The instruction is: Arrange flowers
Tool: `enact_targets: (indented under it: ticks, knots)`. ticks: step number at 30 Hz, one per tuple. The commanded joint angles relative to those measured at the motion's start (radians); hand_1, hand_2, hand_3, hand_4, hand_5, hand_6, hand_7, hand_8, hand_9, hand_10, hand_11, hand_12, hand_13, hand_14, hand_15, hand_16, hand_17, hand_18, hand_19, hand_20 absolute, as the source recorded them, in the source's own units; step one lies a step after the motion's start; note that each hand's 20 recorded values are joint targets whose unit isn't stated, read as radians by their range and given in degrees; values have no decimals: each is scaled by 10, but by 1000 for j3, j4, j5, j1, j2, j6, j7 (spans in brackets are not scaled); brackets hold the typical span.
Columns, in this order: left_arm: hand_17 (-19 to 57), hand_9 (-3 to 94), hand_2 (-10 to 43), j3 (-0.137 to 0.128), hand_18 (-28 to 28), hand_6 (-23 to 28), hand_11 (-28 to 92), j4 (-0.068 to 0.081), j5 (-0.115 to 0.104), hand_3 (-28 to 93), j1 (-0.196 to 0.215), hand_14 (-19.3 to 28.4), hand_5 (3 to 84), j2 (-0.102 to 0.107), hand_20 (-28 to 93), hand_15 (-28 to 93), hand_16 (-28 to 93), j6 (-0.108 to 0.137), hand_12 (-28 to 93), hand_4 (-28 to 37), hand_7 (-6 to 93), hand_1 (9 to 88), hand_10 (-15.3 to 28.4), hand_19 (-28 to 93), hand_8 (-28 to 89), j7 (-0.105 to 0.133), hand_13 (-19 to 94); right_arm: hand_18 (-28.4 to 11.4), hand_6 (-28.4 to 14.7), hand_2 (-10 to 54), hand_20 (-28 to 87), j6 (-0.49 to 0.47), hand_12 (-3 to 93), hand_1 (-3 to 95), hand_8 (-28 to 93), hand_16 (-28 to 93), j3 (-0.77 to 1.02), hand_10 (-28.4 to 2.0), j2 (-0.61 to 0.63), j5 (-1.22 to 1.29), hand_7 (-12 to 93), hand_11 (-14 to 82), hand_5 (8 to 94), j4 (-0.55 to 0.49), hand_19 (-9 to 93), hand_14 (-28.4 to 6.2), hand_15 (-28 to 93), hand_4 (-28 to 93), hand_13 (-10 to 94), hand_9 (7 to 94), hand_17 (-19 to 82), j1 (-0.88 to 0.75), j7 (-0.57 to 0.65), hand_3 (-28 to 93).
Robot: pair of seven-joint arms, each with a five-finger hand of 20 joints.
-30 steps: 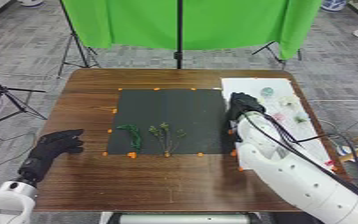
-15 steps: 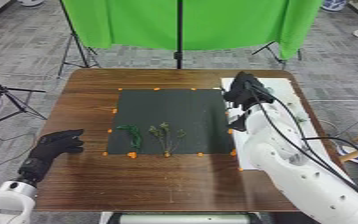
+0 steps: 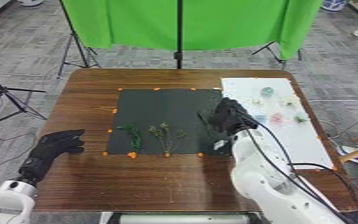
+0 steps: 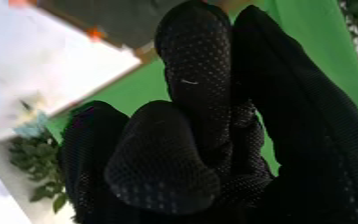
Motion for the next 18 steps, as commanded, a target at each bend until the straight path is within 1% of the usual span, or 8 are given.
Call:
enact_targets:
  ticks: [1,3,4,7,9,14,15,18]
  knots:
    - [103,510,77,3,161,61,257,4,6,633,7,205,492,3,240,347,-4,-21,145,-118,117,331,154,253,-59,-22,440,-95,-52,-95,525,64,239,560,232,231,-8,-112,10,-75,305,445,841,19,932,5,680,43,937,937,748,-24,-23,571]
    - [104,510,77,7,161,61,257,4,8,633,6,205,492,1,240,346,-4,-25,145,-118,117,331,154,252,-59,-23,440,-95,-49,-95,529,51,247,537,233,243,-16,-114,15,-156,309,440,828,28,932,5,670,34,937,930,742,-28,-25,567]
    - [104,511,77,7,161,61,257,4,8,633,7,205,492,0,240,346,-4,-27,145,-118,117,331,155,253,-59,-24,440,-94,-48,-95,535,50,255,504,228,259,-22,-118,19,-178,307,435,817,29,932,0,657,21,937,919,734,-29,-27,563]
    - [104,511,77,8,161,60,256,4,9,633,8,206,493,0,239,347,-4,-30,145,-117,118,331,155,253,-59,-27,441,-104,-46,-95,558,25,269,396,166,298,-20,-123,16,-145,308,430,801,25,932,-10,630,-19,937,905,717,-28,-33,622]
    - [103,511,78,11,161,61,256,5,8,631,4,205,493,0,239,347,-5,-30,145,-118,119,333,155,254,-59,-27,441,-104,-48,-95,558,3,271,383,149,307,-23,-125,19,-132,308,429,799,25,932,-12,624,-20,937,903,714,-28,-33,631]
    - [103,511,78,11,161,61,255,8,9,632,-1,206,492,1,239,348,-5,-31,145,-119,118,332,154,254,-59,-24,441,-115,-48,-95,566,-21,270,350,29,333,-47,-130,23,-104,292,423,790,35,932,-16,604,-25,937,889,701,-19,-36,656]
    - [103,511,78,11,161,61,256,8,9,632,-1,206,492,1,239,348,-4,-30,146,-118,118,332,154,254,-59,-24,441,-116,-46,-95,566,-28,270,346,-24,334,-49,-130,24,-95,242,422,795,35,932,-17,603,-26,937,889,700,-18,-38,659]
    - [103,511,78,10,161,61,255,7,9,631,0,206,492,-1,239,347,-5,-31,145,-119,118,332,154,254,-59,-23,442,-118,-47,-95,568,-44,270,339,-64,334,-48,-130,23,-85,180,421,795,35,932,-18,603,-28,937,892,699,-21,-42,658]
